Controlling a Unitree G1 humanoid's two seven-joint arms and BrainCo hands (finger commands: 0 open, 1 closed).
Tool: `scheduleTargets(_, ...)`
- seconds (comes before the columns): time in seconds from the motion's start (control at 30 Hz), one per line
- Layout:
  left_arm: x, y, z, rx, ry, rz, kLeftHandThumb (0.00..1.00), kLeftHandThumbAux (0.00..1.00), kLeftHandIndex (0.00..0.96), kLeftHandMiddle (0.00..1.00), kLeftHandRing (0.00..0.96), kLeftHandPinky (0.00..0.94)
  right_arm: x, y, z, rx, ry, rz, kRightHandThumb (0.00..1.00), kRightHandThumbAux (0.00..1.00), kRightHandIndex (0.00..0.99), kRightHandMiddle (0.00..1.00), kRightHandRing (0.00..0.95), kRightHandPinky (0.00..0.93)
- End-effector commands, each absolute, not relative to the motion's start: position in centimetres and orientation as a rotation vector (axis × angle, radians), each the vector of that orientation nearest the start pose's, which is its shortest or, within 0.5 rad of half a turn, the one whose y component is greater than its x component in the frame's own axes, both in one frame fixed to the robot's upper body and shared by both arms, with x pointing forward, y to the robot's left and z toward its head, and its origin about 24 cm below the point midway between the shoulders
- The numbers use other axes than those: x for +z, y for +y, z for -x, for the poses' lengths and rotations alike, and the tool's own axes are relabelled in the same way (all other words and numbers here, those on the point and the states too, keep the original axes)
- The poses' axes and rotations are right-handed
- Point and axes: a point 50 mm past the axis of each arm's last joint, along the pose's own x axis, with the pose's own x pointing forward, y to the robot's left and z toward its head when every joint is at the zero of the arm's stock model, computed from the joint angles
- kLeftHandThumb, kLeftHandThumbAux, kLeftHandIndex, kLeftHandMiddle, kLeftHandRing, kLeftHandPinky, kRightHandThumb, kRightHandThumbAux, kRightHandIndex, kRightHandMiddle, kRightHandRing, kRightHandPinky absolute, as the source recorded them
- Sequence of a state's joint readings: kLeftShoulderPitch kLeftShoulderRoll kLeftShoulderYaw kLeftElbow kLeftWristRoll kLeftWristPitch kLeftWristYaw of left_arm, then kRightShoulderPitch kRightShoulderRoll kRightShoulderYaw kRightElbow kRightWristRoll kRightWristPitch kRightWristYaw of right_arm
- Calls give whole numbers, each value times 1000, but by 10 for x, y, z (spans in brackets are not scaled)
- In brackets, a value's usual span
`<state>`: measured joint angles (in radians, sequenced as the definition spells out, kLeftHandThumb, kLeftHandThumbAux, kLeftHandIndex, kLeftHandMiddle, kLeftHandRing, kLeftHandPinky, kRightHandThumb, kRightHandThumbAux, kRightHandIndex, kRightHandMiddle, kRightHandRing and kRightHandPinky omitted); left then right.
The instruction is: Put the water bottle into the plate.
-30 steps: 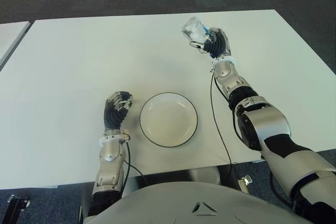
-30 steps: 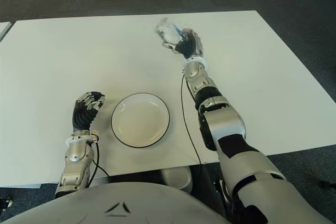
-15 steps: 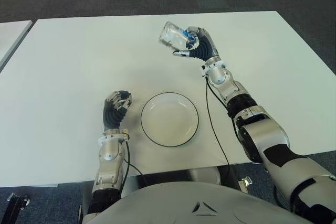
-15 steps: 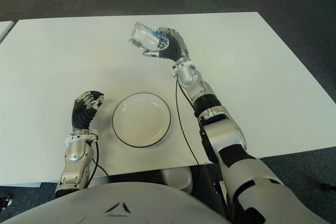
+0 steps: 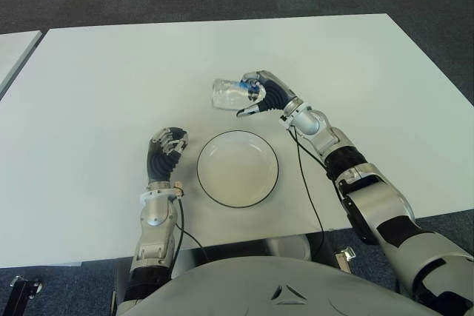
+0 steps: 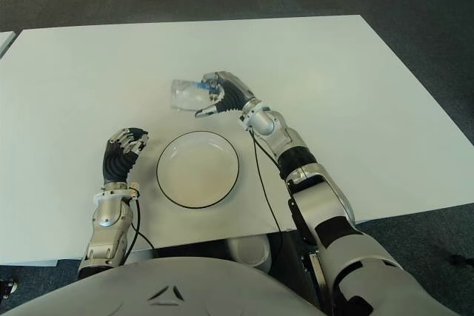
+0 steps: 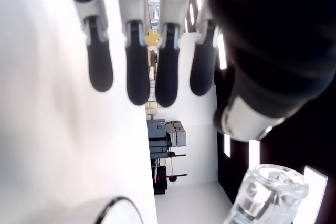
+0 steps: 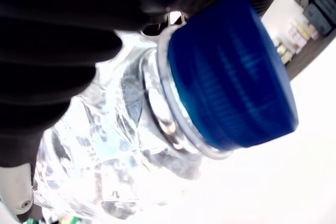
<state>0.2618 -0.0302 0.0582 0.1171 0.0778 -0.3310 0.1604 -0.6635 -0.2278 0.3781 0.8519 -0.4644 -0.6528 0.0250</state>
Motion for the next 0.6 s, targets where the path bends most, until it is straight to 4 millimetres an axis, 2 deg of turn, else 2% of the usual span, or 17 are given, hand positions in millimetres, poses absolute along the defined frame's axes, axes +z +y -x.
scheduleTargets(0.03, -11, 179, -184, 259, 53, -83, 698, 721, 421, 428, 426, 424, 52, -67, -319, 800, -421, 846, 699, 728, 437, 885, 875, 874)
scheduleTargets(0.27, -10, 179, -184, 265, 49, -92, 697, 721, 420, 428, 426, 429, 43, -66, -315, 897, -376, 920, 701, 728, 437, 890, 876, 859)
scheduleTargets(0.4, -11, 180, -183, 267, 56, -92, 698, 721, 421, 427, 427, 428, 34, -72, -310, 953, -315, 987, 701, 728, 437, 874, 856, 832)
scheduleTargets(0.6, -10, 180, -183, 264, 56, -92, 699, 721, 421, 425, 426, 421, 32, -74, -309, 993, -205, 1034, 702, 728, 437, 852, 831, 810)
